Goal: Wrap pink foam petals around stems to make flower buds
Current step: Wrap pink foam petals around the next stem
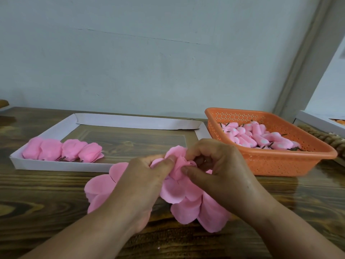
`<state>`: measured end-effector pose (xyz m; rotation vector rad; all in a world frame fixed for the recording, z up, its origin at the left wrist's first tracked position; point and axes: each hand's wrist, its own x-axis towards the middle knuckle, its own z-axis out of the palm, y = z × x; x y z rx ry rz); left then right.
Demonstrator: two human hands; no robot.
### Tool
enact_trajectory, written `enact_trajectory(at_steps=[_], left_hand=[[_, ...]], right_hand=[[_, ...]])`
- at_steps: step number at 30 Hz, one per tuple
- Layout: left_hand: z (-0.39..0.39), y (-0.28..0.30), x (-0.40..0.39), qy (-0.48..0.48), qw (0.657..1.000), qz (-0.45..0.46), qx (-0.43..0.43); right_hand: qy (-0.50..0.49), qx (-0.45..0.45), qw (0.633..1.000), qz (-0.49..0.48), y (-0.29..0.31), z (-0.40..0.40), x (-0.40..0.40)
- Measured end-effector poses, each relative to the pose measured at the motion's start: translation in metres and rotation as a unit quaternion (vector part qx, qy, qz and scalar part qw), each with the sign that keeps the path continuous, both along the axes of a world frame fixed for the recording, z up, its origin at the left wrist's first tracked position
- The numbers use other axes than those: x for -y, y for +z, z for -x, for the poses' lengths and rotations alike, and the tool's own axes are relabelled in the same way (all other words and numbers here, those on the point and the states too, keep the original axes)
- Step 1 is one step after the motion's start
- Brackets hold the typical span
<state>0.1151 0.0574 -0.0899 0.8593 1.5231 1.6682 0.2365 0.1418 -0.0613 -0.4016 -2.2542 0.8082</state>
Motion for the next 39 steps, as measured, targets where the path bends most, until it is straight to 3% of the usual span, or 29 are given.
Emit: enact_trajectory(at_steps=[8, 30, 34, 39], left_hand=[[0.001, 0.004, 0.002, 0.010, 0.998, 0.020, 0.050], [0.005, 0.003, 0.001, -0.010, 0.997, 0.049, 0.064], [0.001, 0.005, 0.002, 0.003, 0.997, 0.058, 0.058], [-0.002, 0.004, 0.001, 0.026, 0.998, 0.047, 0.033]], right_hand=[[0.008, 0.019, 1.000, 0.001, 0.001, -0.001, 0.004], [0.086, -0.015, 0.979, -0.183, -0.006, 0.000, -0.002], [0.065, -0.019, 0.987, -0.147, -0.008, 0.000, -0.001], [-0.002, -0.016, 1.000, -0.008, -0.006, 0.000, -0.002]])
